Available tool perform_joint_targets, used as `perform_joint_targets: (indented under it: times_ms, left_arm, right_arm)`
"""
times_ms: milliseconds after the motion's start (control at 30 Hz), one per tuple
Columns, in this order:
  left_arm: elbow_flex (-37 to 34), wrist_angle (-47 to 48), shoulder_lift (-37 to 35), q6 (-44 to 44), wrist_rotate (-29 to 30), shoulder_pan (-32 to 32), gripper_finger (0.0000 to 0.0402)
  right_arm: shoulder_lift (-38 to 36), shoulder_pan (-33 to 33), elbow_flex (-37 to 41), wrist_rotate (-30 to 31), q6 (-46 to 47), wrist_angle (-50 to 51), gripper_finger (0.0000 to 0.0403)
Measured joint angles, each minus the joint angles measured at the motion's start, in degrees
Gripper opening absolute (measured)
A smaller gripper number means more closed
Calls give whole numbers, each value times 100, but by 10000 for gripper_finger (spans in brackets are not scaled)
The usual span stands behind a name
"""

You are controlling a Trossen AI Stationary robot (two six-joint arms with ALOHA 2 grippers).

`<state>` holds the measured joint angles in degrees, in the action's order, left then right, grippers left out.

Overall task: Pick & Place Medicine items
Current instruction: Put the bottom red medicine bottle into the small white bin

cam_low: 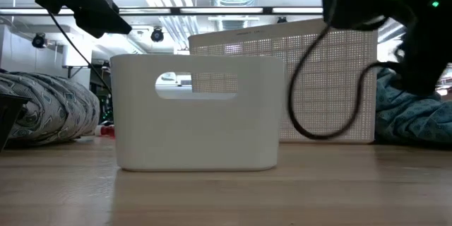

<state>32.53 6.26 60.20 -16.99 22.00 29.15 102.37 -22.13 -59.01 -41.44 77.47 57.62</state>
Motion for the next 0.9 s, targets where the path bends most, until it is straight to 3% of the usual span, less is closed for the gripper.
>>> perform_joint_targets:
  times_ms: [533,900]
  left_arm:
    - [0,0,0,0,0,0,287]
    - [0,2,0,1,0,1,287]
  right_arm:
    - [2,6,29,-199,373,-471,363]
    - [727,-24,-167,-777,56,-566,363]
